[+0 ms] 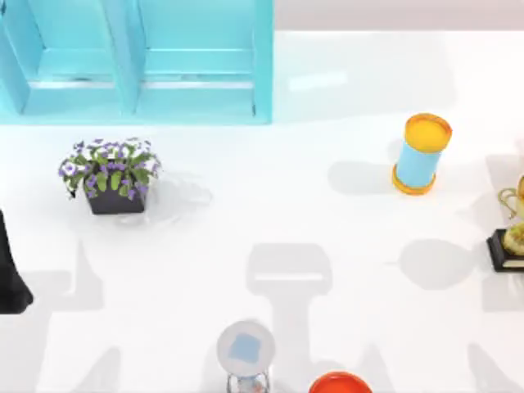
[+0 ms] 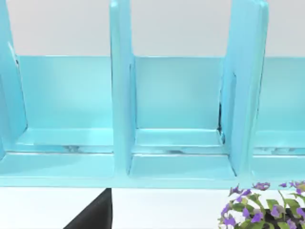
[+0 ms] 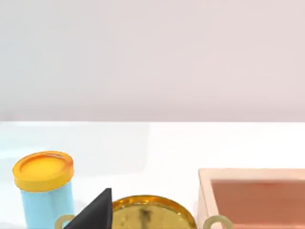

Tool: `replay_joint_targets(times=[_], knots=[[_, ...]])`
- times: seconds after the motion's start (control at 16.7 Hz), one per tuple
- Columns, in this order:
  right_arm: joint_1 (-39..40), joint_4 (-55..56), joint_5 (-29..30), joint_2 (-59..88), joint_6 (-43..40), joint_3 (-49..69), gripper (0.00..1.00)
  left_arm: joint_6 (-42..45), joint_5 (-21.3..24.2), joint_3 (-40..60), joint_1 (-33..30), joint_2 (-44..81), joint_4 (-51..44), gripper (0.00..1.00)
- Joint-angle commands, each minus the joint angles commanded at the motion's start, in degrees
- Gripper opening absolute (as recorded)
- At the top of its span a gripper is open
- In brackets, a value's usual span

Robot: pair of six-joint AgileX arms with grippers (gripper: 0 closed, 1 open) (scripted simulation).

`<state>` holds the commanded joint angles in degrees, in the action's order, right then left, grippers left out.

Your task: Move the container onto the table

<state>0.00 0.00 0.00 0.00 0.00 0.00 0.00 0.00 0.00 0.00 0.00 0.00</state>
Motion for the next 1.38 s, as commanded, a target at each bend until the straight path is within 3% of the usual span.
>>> replay_joint_targets(times=[0.24,0.48,1.08,1.38], knots=[[-1.6,-1.9,-0.2,2.0,-0.8,1.9,1.0,0.0,0.0,0.0,0.0,0.0,0.0,1.0],[-8.3,-12.2,-1.0,12.9,-6.5,12.4,1.0,0.0,0.0,0.0,0.0,0.0,0.0,1.0],[-31.5,-55.9,-0.4,69.1,-33.5,55.2,1.0,0.0,0.0,0.0,0.0,0.0,0.0,1.0],[-39.7,-69.8,-0.3,85.0,-41.9,67.4,1.0,0.0,0.0,0.0,0.0,0.0,0.0,1.0]])
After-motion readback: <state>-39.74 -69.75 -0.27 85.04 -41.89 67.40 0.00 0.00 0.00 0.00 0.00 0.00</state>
